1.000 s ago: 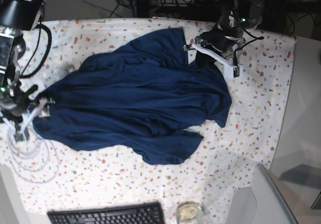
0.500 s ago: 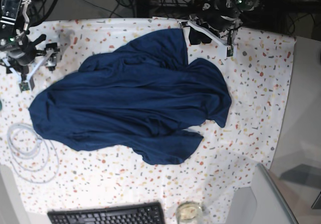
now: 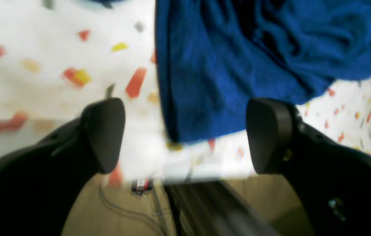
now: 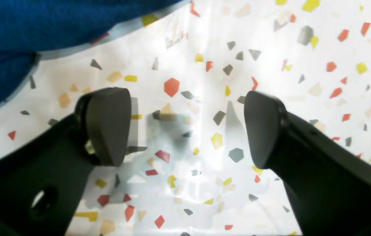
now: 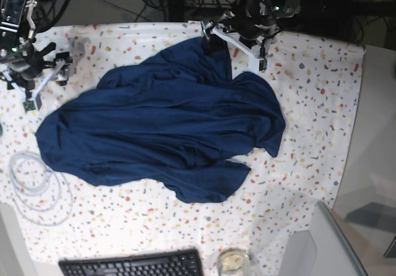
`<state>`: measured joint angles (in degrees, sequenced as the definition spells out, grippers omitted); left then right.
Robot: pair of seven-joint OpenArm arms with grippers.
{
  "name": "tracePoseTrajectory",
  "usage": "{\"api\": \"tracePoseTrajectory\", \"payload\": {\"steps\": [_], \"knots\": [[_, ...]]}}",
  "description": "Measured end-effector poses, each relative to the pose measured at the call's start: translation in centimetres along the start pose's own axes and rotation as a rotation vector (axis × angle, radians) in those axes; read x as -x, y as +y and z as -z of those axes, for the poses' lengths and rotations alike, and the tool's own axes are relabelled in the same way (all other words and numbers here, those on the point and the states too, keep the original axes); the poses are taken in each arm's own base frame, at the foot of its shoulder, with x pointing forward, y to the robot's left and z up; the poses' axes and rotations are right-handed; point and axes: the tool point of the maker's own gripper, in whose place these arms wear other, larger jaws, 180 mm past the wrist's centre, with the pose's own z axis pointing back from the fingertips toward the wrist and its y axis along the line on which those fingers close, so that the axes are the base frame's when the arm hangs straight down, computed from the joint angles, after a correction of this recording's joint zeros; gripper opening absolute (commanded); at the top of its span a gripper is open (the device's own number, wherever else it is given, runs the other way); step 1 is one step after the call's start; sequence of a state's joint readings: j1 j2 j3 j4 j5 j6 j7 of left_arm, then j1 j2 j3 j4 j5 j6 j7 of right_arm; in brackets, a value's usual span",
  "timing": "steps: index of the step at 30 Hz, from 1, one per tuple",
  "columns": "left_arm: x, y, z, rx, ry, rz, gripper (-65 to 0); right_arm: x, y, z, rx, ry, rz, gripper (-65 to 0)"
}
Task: Layout the t-shirt on the table in an organized manner, then fold the t-shirt properly
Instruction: 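Release the shirt and lift both grippers to regrasp new edges, then grasp the shirt with both grippers and lift it off the cloth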
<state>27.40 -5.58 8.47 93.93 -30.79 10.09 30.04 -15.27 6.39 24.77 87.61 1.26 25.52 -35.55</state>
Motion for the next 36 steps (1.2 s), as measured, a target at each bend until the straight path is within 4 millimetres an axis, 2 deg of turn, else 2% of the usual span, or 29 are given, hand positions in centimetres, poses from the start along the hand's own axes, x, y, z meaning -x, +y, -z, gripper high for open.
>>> {"api": "tracePoseTrajectory", "payload": {"steps": [2, 3, 4, 6, 7, 8, 10, 15, 17, 19, 21, 24, 27, 29, 31, 34, 36], "knots": [[-0.3, -1.1, 1.1, 0.019, -0.005, 0.029, -15.1, -0.1, 0.1, 0.0, -0.002, -0.002, 0.002, -16.1], [-0.4, -1.7, 1.5, 0.033, -0.003, 0.045, -21.7, -0.1, 0.1, 0.0, -0.001, -0.002, 0.001, -16.1], [-0.2, -2.2, 1.8, 0.044, 0.003, 0.055, -31.8, -0.1, 0.0, 0.0, -0.001, -0.003, 0.002, -16.1], [1.0, -2.7, 1.8, 0.06, 0.05, 0.05, -58.9, -0.1, 0.0, 0.0, 0.0, -0.003, 0.002, -16.1], [1.5, -2.8, 1.5, 0.06, 0.075, 0.05, -65.0, -0.2, 0.0, 0.0, 0.0, -0.004, 0.002, -16.1], [1.5, -3.0, 1.1, 0.065, 0.075, 0.053, -65.0, -0.3, 0.0, 0.0, 0.0, -0.005, 0.002, -16.1], [-0.7, -3.7, -0.1, 0.102, 0.021, 0.068, -65.0, -0.8, -0.1, 0.1, 0.004, -0.011, 0.003, -16.1], [-11.3, -3.9, -4.1, 0.098, -0.169, 0.106, -65.0, -1.3, 0.1, 1.4, -0.016, -0.005, 0.033, -16.1], [-14.4, -4.6, -5.2, 0.112, -0.206, 0.083, -65.0, -1.1, 0.2, 2.1, -0.024, 0.014, 0.043, -16.1], [-17.0, -5.3, -5.2, 0.125, -0.237, 0.057, -65.0, -1.5, -0.1, 2.2, -0.02, 0.012, 0.042, -16.1], [-18.7, -6.3, -5.1, 0.152, -0.271, 0.045, -65.0, -1.8, -0.8, 2.1, -0.01, 0.014, 0.026, -16.1], [-21.5, -7.2, -5.3, 0.168, -0.336, 0.037, -65.0, -0.2, -1.5, 1.8, 0.004, 0.112, 0.014, -16.1], [-25.6, -9.7, -5.9, 0.222, -0.44, 0.036, -65.0, 0.7, -1.1, 1.4, 0.001, 0.135, 0.007, -16.1], [-27.5, -12.0, -6.0, 0.268, -0.474, 0.043, -65.0, 1.2, 0.0, 0.9, -0.01, 0.139, -0.048, -16.1], [-28.1, -14.2, -5.8, 0.311, -0.465, 0.069, -65.0, 1.6, 2.2, 0.4, -0.049, 0.144, -0.126, -16.1], [-29.8, -17.4, -6.5, 0.375, -0.488, 0.104, -65.0, 1.0, 5.9, -0.1, -0.12, 0.12, -0.208, -16.1], [-31.5, -18.9, -7.5, 0.404, -0.534, 0.114, -65.0, 0.0, 7.6, 0.1, -0.156, 0.096, -0.23, -16.1]]}}
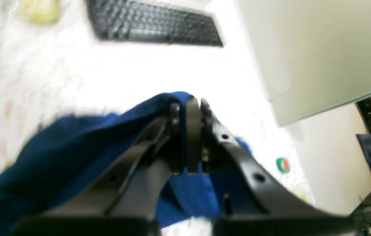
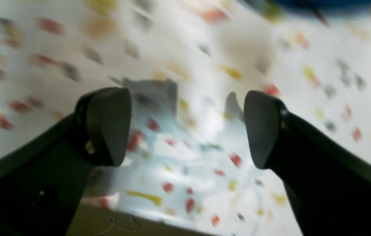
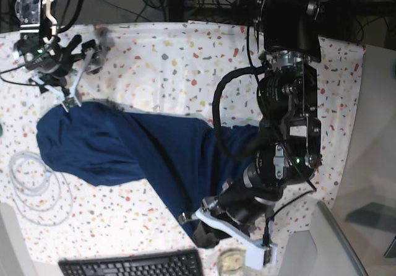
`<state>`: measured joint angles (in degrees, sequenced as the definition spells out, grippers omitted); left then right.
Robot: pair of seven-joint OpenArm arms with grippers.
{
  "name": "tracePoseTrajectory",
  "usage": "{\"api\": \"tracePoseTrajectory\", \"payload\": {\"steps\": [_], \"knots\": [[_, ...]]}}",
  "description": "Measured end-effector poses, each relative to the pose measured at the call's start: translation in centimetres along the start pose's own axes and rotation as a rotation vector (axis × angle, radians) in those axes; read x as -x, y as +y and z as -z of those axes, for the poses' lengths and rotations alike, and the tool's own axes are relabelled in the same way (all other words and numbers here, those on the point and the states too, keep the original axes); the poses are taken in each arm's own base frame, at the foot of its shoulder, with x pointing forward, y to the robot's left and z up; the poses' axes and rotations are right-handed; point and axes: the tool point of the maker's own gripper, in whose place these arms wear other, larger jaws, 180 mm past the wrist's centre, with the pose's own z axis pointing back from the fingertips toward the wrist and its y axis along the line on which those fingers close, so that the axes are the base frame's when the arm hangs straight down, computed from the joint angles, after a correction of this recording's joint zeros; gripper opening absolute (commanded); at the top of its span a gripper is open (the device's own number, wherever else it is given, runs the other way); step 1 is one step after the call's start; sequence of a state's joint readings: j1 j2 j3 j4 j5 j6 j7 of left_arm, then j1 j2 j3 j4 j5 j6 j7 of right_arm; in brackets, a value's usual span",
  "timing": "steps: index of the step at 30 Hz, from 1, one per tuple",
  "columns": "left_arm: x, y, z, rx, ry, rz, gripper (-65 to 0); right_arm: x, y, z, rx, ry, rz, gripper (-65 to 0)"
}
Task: Layout the t-shirt on the table in an organized manner, then fold the t-shirt properly
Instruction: 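Grasp the shirt with both grippers and lift it off the cloth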
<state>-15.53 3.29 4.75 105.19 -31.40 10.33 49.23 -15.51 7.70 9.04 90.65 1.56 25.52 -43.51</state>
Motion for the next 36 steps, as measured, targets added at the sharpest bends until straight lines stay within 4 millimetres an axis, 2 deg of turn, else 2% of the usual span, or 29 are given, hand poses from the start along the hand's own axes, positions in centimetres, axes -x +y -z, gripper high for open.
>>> {"api": "tracePoseTrajectory", "payload": {"steps": [3, 5, 8, 10, 12, 15, 17, 19, 23, 27, 29, 33, 34, 36], "knots": [[-1.2, -1.0, 0.2, 0.02, -0.031, -0.014, -65.0, -2.1, -0.9, 0.1, 0.023, -0.034, -0.005, -16.2], [-1.2, -1.1, 0.3, 0.024, -0.028, -0.014, -65.0, -3.9, -1.8, -0.9, 0.07, -0.09, 0.016, -15.6], [-1.4, -1.2, 0.3, 0.026, -0.032, -0.011, -65.0, -4.7, -2.9, -2.9, 0.157, -0.125, -0.043, -15.5], [-1.5, -1.1, 0.3, 0.023, -0.036, -0.013, -65.0, -4.7, -3.6, -3.1, 0.222, -0.1, -0.129, -15.5], [-1.4, -1.2, 0.3, 0.026, -0.034, -0.013, -65.0, -6.0, -3.7, -3.2, 0.265, -0.156, -0.217, -15.5], [-1.5, -1.0, 0.3, 0.021, -0.035, -0.009, -65.0, -6.5, -2.6, -1.8, 0.274, -0.188, -0.344, -15.5], [-1.4, -0.7, 0.2, 0.011, -0.037, -0.005, -65.0, -5.4, -1.7, 0.1, 0.25, -0.14, -0.4, -15.5], [-1.3, -0.6, 0.2, 0.009, -0.029, -0.004, -65.0, -4.9, -1.6, 1.2, 0.244, -0.103, -0.424, -15.5], [-1.5, -0.4, 0.2, 0.006, -0.032, 0.005, -65.0, -6.2, -1.8, 1.3, 0.247, -0.131, -0.402, -15.6], [-1.6, -0.6, 0.2, 0.009, -0.036, 0.001, -65.0, -8.9, -1.1, 1.9, 0.22, -0.207, -0.38, -15.8], [-1.6, -0.6, 0.2, 0.009, -0.036, 0.001, -65.0, -9.2, -1.7, 2.7, 0.224, -0.191, -0.379, -15.9], [-1.5, -0.6, 0.3, 0.009, -0.031, 0.001, -65.0, -8.3, -2.5, 4.3, 0.212, -0.137, -0.365, -16.5], [-1.4, -0.6, 0.3, 0.009, -0.03, 0.002, -65.0, -8.5, -2.7, 4.5, 0.212, -0.138, -0.364, -17.9], [-1.5, -0.5, 0.2, 0.007, -0.032, 0.003, -65.0, -9.2, -2.9, 4.9, 0.21, -0.138, -0.357, -27.2]]}}
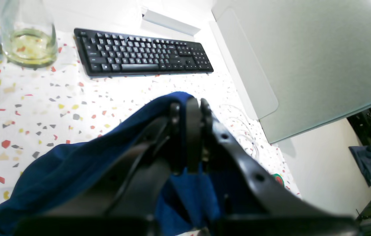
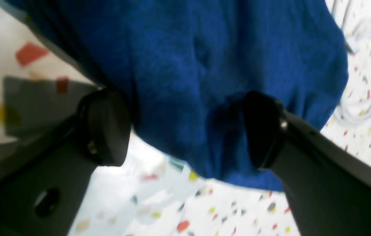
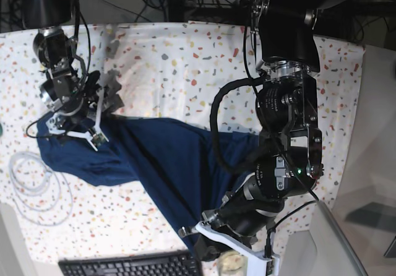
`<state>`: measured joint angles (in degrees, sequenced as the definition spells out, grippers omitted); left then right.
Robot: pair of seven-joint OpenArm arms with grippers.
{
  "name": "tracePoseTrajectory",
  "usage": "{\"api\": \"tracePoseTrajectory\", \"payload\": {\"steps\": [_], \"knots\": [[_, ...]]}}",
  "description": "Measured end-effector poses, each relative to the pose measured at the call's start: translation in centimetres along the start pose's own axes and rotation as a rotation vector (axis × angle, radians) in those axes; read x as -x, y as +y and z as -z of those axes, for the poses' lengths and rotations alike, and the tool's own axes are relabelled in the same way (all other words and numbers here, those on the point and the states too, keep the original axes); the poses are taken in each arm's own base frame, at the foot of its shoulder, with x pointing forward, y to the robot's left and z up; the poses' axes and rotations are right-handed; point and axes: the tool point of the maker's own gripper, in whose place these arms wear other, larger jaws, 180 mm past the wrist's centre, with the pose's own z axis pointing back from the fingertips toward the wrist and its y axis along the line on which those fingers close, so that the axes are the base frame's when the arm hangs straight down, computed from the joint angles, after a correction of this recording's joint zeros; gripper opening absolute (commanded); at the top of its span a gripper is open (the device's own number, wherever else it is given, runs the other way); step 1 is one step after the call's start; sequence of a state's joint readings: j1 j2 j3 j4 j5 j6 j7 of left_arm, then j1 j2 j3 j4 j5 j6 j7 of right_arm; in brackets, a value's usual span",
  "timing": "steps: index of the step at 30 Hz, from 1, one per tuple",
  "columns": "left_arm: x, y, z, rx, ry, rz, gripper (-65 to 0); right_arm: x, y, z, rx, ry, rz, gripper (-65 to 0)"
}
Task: Layout the t-shirt on the table in an organized manner, then fold the t-shirt properly
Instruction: 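Grasp the shirt with both grippers and lift it off the cloth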
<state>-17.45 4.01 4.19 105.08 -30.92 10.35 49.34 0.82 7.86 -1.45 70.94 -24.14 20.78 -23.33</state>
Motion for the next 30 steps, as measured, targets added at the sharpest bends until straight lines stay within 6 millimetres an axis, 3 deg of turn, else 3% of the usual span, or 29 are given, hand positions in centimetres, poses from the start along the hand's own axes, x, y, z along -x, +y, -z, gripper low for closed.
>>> {"api": "tracePoseTrajectory", "payload": {"steps": [5, 8, 13, 17, 19, 22, 24, 27, 30], "knots": [[0.0, 0.0, 0.0, -0.001, 0.003, 0.001, -65.0, 1.7, 1.1, -0.6, -0.012, 0.04, -0.007, -61.1], [0.1, 0.1, -0.1, -0.002, 0.004, 0.002, -65.0, 2.1, 1.2, -2.6, 0.01, 0.057, -0.026, -61.4], [0.7, 0.9, -0.4, -0.021, 0.01, 0.007, -65.0, 1.2, -0.1, -7.0, 0.086, 0.041, -0.046, -61.4], [1.7, 1.2, -0.3, -0.027, 0.023, -0.013, -65.0, -1.5, -2.3, -8.8, 0.11, 0.018, -0.117, -61.4], [0.8, 1.4, 0.3, -0.031, -0.052, -0.027, -65.0, -3.3, -4.5, -8.7, 0.131, 0.021, -0.16, -61.4], [0.9, 3.3, 1.8, -0.076, -0.09, -0.042, -65.0, -5.9, -8.8, -7.1, 0.171, 0.067, -0.226, -61.4], [2.3, 5.2, 2.7, -0.125, -0.07, -0.057, -65.0, -6.6, -10.2, -4.7, 0.147, 0.127, -0.28, -61.1], [4.6, 8.3, 3.2, -0.237, -0.034, -0.12, -65.0, -8.4, -11.0, -0.4, 0.052, 0.152, -0.294, -60.5], [4.9, 10.4, 3.0, -0.323, -0.058, -0.128, -65.0, -9.3, -10.1, 2.9, -0.069, 0.123, -0.217, -57.3]]}}
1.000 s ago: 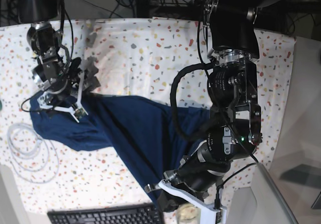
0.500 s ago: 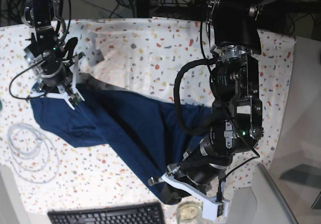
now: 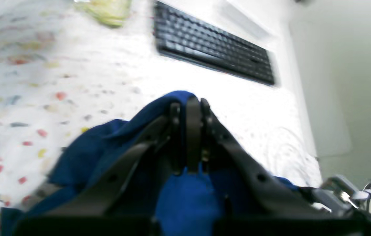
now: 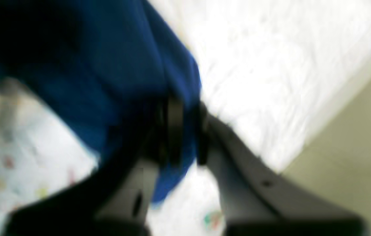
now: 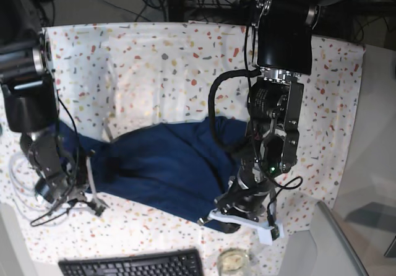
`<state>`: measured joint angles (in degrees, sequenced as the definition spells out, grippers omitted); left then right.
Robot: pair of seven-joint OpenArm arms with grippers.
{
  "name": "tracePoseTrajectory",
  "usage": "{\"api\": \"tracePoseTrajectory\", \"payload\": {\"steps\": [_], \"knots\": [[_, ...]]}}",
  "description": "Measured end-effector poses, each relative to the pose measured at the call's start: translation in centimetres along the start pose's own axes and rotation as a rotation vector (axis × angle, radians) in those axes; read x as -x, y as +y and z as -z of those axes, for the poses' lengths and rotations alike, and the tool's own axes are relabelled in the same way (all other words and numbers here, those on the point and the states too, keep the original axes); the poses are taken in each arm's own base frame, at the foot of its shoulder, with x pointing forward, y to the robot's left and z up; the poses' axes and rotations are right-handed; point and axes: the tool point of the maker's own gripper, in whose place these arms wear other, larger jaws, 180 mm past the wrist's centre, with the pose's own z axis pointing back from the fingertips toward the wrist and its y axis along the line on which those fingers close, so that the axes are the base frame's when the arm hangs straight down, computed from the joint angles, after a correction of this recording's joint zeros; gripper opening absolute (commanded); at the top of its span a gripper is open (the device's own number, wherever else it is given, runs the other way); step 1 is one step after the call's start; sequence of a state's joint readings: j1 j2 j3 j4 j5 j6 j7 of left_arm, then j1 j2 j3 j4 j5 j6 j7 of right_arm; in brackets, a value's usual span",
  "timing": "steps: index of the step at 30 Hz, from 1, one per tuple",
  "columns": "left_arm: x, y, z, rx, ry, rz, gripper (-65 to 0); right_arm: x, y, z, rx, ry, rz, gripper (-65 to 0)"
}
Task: Layout the t-shirt on the table in an organized manner, then fold the t-shirt properly
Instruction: 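Grasp the shirt with both grippers and lift it off the cloth, then stretch the lifted shirt between grippers and lay it down lengthwise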
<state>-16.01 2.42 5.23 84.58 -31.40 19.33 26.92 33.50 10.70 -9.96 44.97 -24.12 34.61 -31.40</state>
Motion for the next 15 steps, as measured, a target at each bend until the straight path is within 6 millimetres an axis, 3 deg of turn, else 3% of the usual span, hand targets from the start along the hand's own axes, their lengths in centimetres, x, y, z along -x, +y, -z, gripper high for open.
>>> {"api": "tracePoseTrajectory", "payload": {"steps": [3, 6, 7, 9, 11, 13, 15], "knots": [[-0.9, 1.8, -0.3, -0.032, -0.038, 0.015, -65.0, 0.3, -1.7, 0.7, 0.033, 0.021, 0.114, -39.0], [-0.4, 4.8, -1.2, -0.086, -0.017, 0.051, -65.0, 1.1, -4.7, -0.6, 0.131, 0.051, 0.152, -18.9], [0.0, 6.0, -1.7, -0.117, -0.011, 0.062, -65.0, 1.6, -5.5, -1.4, 0.171, 0.045, 0.161, -15.6], [1.1, 8.2, -2.7, -0.165, 0.017, 0.088, -65.0, 2.8, -5.7, -3.1, 0.234, 0.011, 0.19, -15.5], [2.6, 10.1, -3.9, -0.196, 0.047, 0.105, -65.0, 5.5, -3.3, -4.2, 0.26, 0.011, 0.203, -15.0], [4.0, 11.2, -4.8, -0.216, 0.08, 0.105, -65.0, 8.5, 0.6, -4.6, 0.236, 0.048, 0.2, -15.0], [4.5, 11.1, -5.4, -0.211, 0.084, 0.109, -65.0, 9.3, 4.0, -4.6, 0.193, 0.043, 0.186, -15.0]]}}
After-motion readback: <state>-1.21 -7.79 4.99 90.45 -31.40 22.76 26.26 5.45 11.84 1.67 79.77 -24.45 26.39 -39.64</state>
